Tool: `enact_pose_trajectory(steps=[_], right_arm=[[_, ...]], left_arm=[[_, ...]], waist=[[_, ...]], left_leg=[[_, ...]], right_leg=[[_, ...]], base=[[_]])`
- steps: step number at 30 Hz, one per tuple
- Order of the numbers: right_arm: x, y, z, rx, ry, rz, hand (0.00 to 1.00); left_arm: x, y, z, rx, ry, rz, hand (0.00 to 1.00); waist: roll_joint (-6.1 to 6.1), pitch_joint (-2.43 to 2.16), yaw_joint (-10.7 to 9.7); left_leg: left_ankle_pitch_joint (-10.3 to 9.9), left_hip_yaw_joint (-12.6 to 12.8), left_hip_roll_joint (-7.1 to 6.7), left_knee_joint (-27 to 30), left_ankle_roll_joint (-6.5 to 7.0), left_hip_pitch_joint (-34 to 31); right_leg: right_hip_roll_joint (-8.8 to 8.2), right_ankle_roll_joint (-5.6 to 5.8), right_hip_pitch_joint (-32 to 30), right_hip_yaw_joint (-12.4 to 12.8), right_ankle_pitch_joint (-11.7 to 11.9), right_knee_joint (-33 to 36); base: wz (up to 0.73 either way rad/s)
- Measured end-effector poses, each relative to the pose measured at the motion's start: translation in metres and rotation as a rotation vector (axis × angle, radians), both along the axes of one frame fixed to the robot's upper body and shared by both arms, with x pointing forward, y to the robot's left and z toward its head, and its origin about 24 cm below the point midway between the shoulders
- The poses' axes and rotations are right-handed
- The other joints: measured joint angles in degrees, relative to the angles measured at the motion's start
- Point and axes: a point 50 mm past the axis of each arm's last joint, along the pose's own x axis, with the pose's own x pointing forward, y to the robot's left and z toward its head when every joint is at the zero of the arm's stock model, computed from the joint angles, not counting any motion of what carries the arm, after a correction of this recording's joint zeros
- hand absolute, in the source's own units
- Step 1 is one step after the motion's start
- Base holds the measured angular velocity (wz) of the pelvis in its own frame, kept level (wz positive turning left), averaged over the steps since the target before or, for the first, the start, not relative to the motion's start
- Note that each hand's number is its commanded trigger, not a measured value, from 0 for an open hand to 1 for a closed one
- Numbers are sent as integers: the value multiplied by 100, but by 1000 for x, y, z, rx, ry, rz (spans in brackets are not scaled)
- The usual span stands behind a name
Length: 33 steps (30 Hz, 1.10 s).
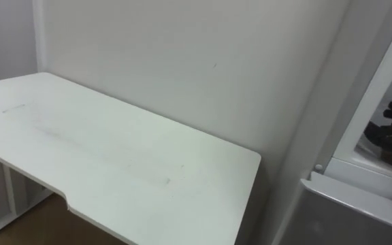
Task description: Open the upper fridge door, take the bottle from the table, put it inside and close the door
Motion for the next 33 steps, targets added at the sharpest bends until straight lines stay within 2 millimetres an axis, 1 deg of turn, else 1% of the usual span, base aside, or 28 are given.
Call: enact_pose_trajectory(steps=[3,6,7,11,14,17,20,23,25,28,33], right_arm=[[0,0,2,-75,39,0,0],[1,1,5,-171,79,0,0],[2,2,6,-213,100,0,0],[3,3,7,-310,151,-11,0],[2,2,4,-408,244,-19,0],[2,2,0,-411,282,-24,0],[1,1,-2,-406,297,-28,0],[0,0,-4,-412,316,-32,0],[-2,-1,-8,-431,346,-35,0],[-5,-3,-12,-438,371,-49,0],[-5,-4,-9,-469,376,-67,0]], left_arm=[[0,-2,0,-4,-4,-1,0],[-2,-2,0,-7,0,5,0],[-2,-2,0,-9,3,10,0],[0,-2,0,-7,0,11,0],[1,-2,-1,-8,0,10,0],[2,-3,-1,-22,-2,6,0],[1,-2,0,-28,1,3,0],[0,-1,0,-35,4,4,0],[-3,2,1,-30,6,14,0],[-3,4,2,-23,0,25,0],[-2,4,3,-21,-2,20,0]], waist=[[8,-5,-50],[32,-20,-163],[40,-38,-174],[23,-60,-185],[-9,-81,-183],[-11,-80,-181],[-45,-69,-183],[-78,-70,-183],[-140,-69,-183],[-206,-66,-214],[-210,-70,-283]], left_leg=[[-19,-7,-2,21,-8,-9],[-47,-75,-13,103,21,-14],[-53,-79,-20,117,32,-8],[-51,-83,-29,119,43,-2],[-55,-70,-40,113,54,36],[-56,-50,-42,97,70,89],[-65,-75,-49,105,55,71],[-60,-73,-55,116,60,65],[-57,-41,-53,117,60,69],[-59,-71,-53,154,62,35],[-69,-83,-46,256,78,-111]], right_leg=[[-1,6,18,-24,3,-6],[3,32,80,-83,-4,-6],[1,45,90,-82,-11,-1],[-2,89,90,-75,13,-1],[-16,117,92,-39,31,17],[-45,131,96,-29,40,97],[-56,133,89,-41,41,91],[-67,134,85,-41,42,93],[-66,134,85,-37,42,96],[-58,137,75,-41,43,96],[-41,176,-24,-34,77,101]], base=[[4],[10],[7],[-1],[-5],[-4],[0],[0],[0],[3],[2]])
